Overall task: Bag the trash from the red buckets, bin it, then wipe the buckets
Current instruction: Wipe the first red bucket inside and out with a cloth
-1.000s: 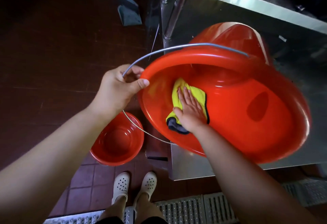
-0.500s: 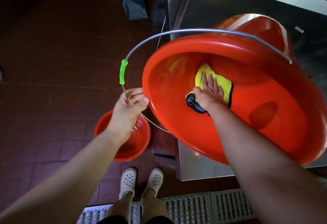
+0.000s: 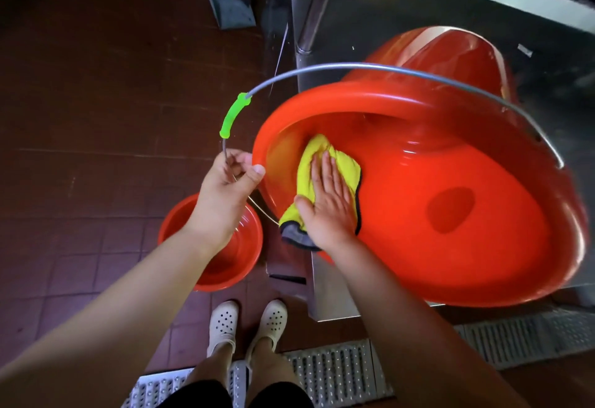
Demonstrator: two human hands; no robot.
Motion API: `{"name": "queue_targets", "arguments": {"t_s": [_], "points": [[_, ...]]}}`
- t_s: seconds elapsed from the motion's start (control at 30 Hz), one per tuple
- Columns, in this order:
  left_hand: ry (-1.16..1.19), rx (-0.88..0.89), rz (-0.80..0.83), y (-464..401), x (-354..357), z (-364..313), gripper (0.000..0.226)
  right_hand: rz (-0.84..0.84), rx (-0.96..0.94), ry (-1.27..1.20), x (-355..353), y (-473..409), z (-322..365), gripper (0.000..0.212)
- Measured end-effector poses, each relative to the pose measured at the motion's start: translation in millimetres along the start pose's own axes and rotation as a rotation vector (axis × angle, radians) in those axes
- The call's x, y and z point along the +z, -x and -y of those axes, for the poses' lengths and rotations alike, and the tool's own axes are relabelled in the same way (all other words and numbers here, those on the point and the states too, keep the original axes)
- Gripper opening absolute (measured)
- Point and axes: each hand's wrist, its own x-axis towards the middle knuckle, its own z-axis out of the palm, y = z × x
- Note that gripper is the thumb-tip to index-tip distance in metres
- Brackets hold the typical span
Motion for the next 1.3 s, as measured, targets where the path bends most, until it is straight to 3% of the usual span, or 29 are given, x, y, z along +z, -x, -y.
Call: {"name": "queue_targets", "arguments": {"t_s": [0.27,0.4,0.63,0.87,1.03,1.3], "points": [[-0.113,0.135,0.138,-14.4,-4.8,-27.2,0.015,0.148,0.231,0.152,-17.4,-67.7,-86.6,0.069],[-0.149,0.153,0.196,-22.3,-6.1,-32.2,0.017,0.130,0.258,0.189,-12.0,-76.1,-96.2,0.066],[-0.290,-0.008,0.221,-1.4,15.3,22.2,0.044,0.104,0.321,0.035,-10.3,-67.9,-69.5,0.067],[-0.445,0.132,0.055,-6.9,13.2,37.4,0.028,-0.020,0.019,-0.016,8.0,16.8,6.3,0.079],[-0.467,0.147,0.051,-8.0,13.5,25.2,0.025,0.007,-0.078,0.002,4.9,16.0,-9.7,0.078],[-0.632,0.243,0.049,-16.2,25.0,-23.1,0.026,0.062,0.331,0.023,-12.1,-62.7,-85.7,0.068]]}}
